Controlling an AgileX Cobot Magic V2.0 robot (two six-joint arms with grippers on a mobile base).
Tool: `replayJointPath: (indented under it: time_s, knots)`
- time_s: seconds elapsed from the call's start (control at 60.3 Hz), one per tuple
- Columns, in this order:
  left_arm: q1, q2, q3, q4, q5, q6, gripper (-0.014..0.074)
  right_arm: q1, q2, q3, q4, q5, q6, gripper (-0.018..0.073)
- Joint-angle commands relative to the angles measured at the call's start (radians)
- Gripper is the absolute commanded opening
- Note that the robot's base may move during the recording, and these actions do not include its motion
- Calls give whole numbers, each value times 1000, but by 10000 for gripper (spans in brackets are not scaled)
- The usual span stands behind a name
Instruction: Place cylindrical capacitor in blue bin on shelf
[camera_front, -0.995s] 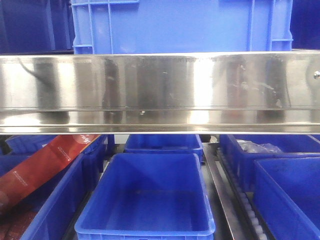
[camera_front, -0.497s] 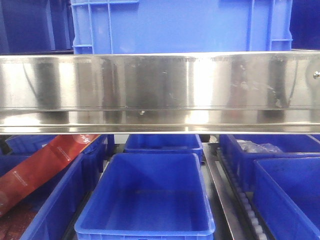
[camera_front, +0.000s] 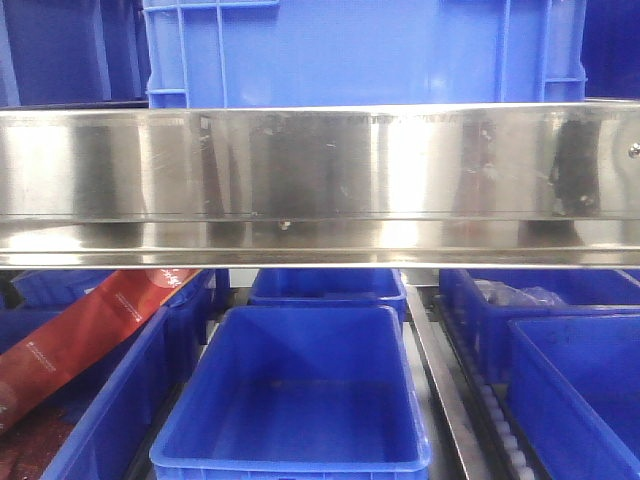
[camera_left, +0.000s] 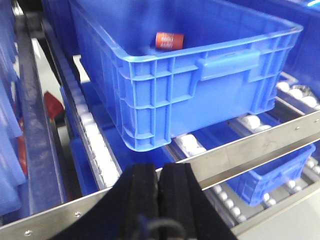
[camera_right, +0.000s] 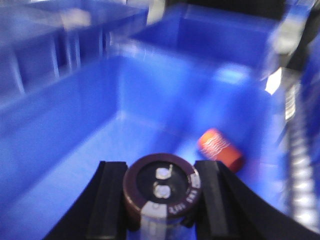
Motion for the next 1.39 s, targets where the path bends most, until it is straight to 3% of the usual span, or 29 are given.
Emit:
replayJointPath:
  time_s: [0.0,0.099,0.249,0.315,0.414,0.514,0.597,0.729,0.812,0.928,1.16,1.376]
  knots:
    - [5,-45,8,-4,-29,-5,-111,2,61,-43,-1,-9,-3,-123]
    - [5,-72,8,-4,-29,-5,-111,2,114,-74,-1,1,-3,-36]
    - [5,-81,8,-12,-29,-5,-111,2,130,-77,-1,5,-3,325]
    - [5,-81,8,-16,-29,-5,-111,2,128,-78,-1,5,-3,437]
    - [5,-81,8,-16,-29,-5,-111,2,118,-78,-1,7,-3,478]
    - [5,-81,8,-16,-29,-5,-111,2,89,-78,-1,15,-3,464]
    - [5,-81,8,-16,-29,-5,-111,2,53,-78,-1,18,-3,399]
    - [5,-81,8,-9,-31,-5,-111,2,-28,-78,-1,50,-3,193]
    - [5,-81,8,-1,-33,0,-111,2,-99,-68,-1,78,-3,14]
    - [5,-81,8,7,-44,0,-111,2,-217,17,-1,35,-3,-168]
    - [5,-79,8,41,-64,0,-111,2,-471,322,-1,-47,-3,-162]
    - [5,-77,27,84,-90,0,-111,2,-757,723,-1,-211,-3,-162]
